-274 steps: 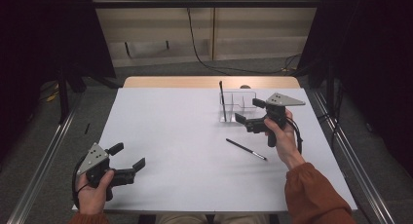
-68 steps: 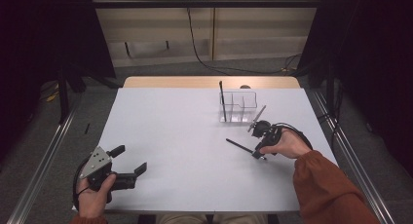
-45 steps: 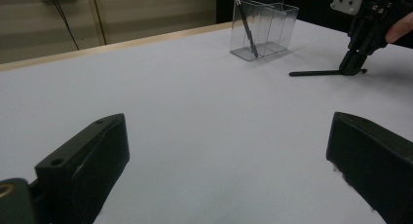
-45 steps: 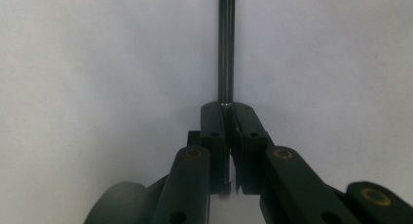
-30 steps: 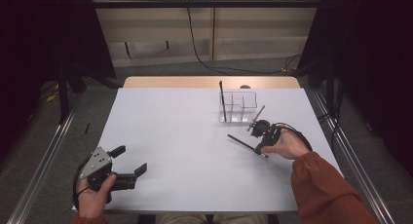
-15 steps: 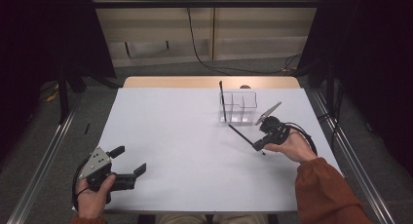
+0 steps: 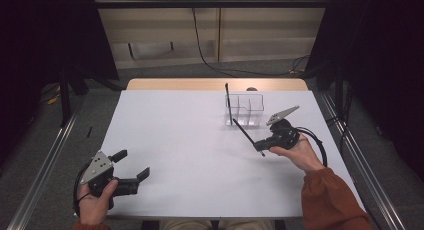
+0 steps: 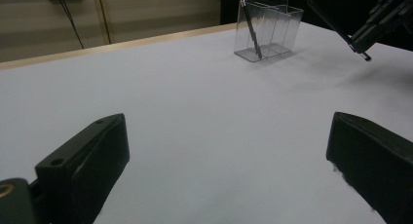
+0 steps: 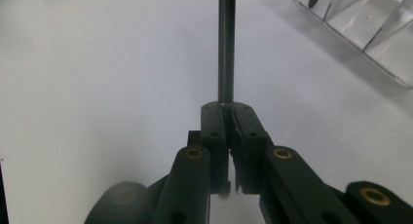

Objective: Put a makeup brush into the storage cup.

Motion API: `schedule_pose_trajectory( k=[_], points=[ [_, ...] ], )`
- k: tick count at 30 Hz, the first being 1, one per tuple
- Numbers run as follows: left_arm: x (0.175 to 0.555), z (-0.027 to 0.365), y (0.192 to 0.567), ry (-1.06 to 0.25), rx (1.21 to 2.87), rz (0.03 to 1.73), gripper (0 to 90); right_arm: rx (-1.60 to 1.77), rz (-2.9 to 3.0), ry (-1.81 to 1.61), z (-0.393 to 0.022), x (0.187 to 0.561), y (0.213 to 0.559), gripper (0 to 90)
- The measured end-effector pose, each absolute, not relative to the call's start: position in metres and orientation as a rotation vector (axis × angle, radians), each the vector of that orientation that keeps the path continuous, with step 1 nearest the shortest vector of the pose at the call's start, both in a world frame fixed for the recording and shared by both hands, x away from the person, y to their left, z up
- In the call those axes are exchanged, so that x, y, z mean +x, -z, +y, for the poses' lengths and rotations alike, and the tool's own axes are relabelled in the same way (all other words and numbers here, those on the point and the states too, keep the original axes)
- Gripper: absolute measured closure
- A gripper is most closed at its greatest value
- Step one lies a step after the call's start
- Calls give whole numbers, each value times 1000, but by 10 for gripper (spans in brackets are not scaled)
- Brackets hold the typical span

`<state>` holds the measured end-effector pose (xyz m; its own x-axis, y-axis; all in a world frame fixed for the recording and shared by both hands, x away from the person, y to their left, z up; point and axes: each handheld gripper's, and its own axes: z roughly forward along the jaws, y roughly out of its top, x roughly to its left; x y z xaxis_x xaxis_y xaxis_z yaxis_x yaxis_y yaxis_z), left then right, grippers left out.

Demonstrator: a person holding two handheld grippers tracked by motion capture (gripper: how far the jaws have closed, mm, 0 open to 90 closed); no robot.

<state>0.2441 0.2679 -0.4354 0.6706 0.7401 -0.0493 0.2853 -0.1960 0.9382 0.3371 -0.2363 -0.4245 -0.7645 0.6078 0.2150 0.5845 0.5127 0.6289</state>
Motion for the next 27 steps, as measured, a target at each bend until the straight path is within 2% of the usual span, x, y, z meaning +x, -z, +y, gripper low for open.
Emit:
schedule_pose_trajectory(
  k=[15, 27],
  points=[
    [244, 268, 435, -508, 1766, 824, 20, 950, 2551, -1350, -238, 329, 407, 849],
    [244, 266, 435, -494, 1776, 819, 20, 836, 2606, -1329, -210, 320, 400, 849]
  ],
)
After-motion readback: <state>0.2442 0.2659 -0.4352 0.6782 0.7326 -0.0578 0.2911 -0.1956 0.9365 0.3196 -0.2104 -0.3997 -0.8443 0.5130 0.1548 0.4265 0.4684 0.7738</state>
